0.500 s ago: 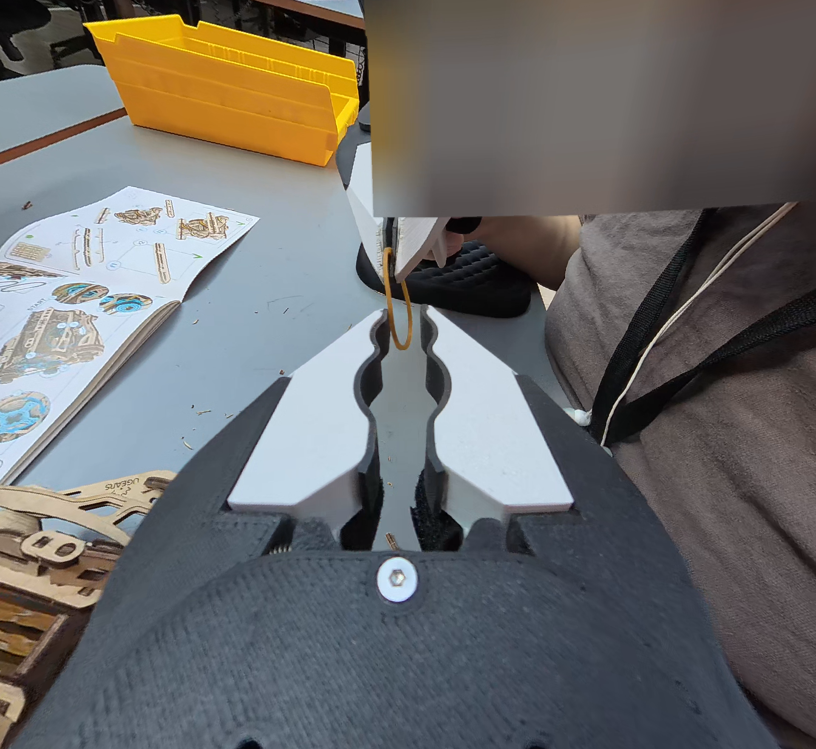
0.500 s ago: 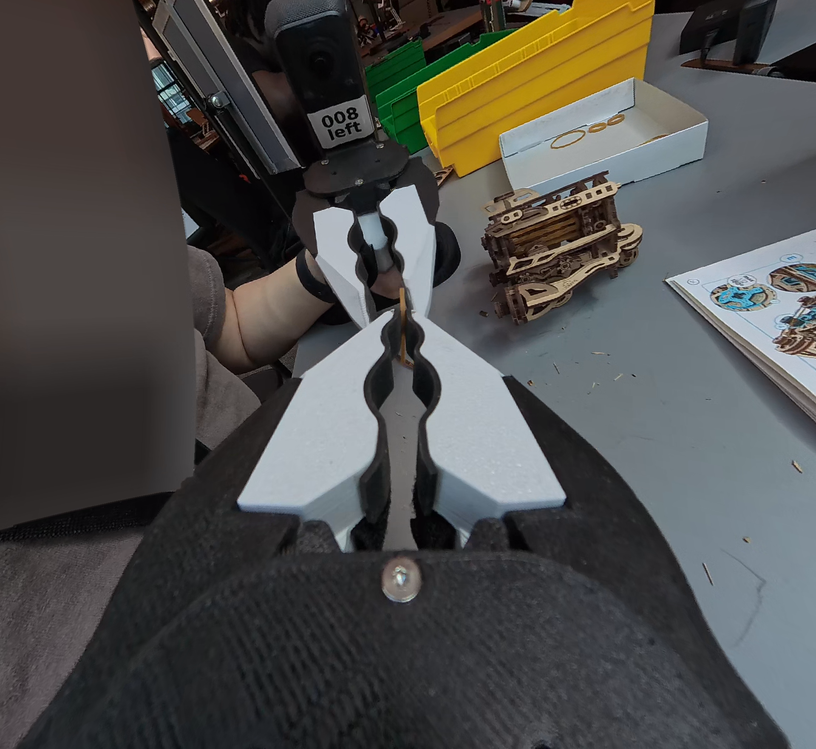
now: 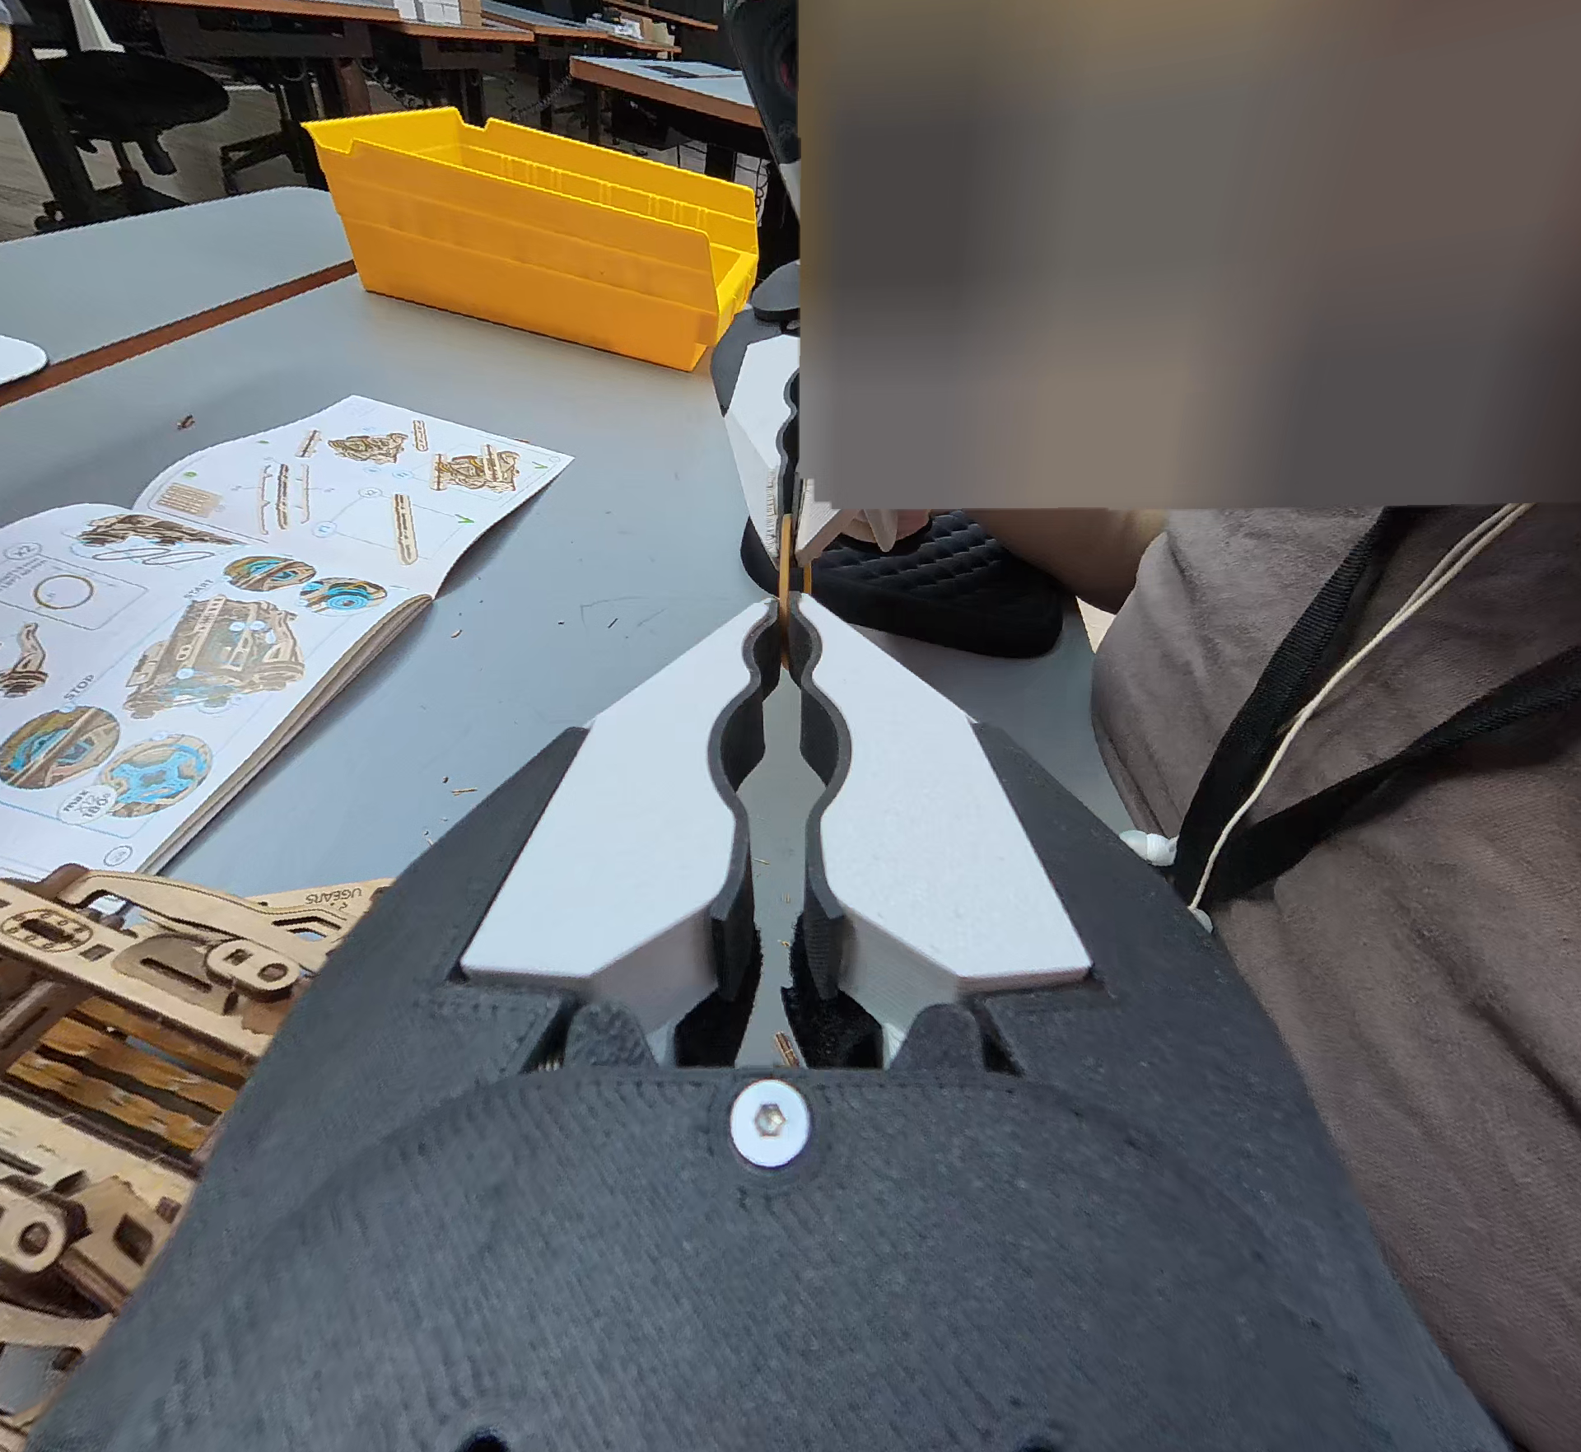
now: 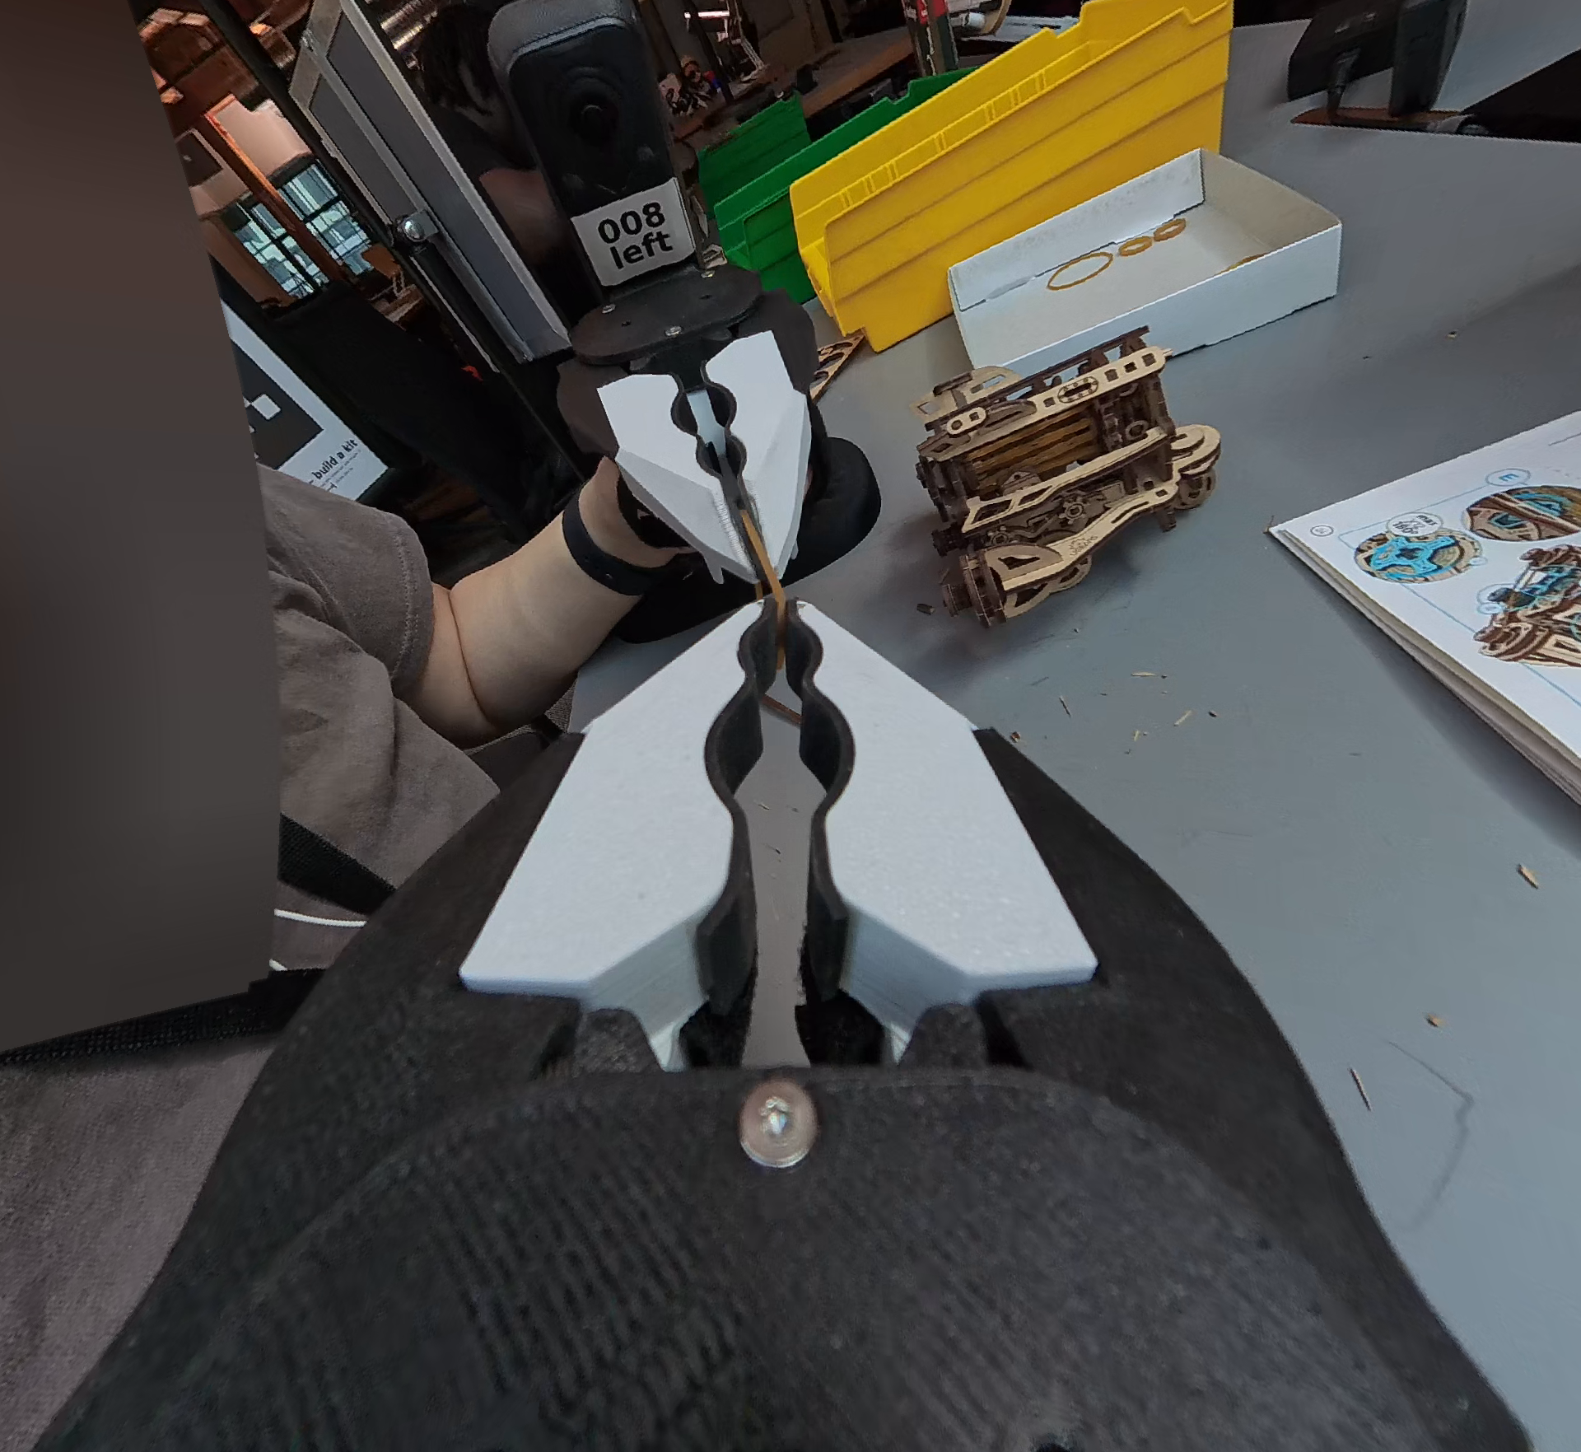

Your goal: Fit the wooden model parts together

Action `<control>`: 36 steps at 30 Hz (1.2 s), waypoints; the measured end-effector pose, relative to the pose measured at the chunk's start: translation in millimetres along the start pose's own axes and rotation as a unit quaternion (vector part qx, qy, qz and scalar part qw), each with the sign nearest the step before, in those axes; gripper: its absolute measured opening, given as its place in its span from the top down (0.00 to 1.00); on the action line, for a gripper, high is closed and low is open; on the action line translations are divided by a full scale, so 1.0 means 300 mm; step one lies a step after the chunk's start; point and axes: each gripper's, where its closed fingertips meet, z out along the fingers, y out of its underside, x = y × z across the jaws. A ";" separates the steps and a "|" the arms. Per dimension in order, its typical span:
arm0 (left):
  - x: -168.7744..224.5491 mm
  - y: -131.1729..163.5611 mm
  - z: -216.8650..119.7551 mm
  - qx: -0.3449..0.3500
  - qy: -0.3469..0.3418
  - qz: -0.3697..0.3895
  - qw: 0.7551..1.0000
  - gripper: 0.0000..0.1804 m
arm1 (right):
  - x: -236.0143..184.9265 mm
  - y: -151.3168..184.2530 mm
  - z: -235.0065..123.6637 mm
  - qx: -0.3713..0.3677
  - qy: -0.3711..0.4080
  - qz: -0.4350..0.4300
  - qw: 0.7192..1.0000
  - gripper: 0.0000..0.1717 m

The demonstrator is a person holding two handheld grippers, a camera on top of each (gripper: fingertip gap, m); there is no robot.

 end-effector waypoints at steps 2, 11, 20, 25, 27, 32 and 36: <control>-0.009 -0.007 -0.005 0.007 -0.008 -0.003 1.000 1.00 | 0.008 0.004 0.001 -0.003 0.003 0.002 1.000 1.00; -0.010 -0.021 -0.011 0.016 -0.014 -0.040 0.999 0.77 | 0.041 -0.031 -0.010 0.016 0.015 0.018 1.000 1.00; -0.006 0.010 -0.036 0.020 -0.089 -0.033 0.995 0.83 | -0.074 -0.050 0.052 -0.023 -0.008 -0.021 0.999 1.00; 0.060 0.027 -0.086 0.037 -0.077 -0.035 0.996 1.00 | -0.113 -0.034 0.086 -0.045 -0.009 -0.039 0.998 1.00; 0.068 0.044 -0.125 0.040 -0.090 -0.042 0.994 1.00 | -0.113 -0.016 0.105 -0.053 -0.011 -0.031 0.998 1.00; 0.012 0.120 -0.264 -0.012 -0.162 -0.059 0.985 1.00 | -0.077 0.050 0.207 -0.086 -0.010 -0.013 0.996 1.00; -0.070 0.193 -0.346 -0.070 -0.184 -0.079 0.977 1.00 | -0.001 0.105 0.329 -0.110 0.044 -0.025 0.993 1.00</control>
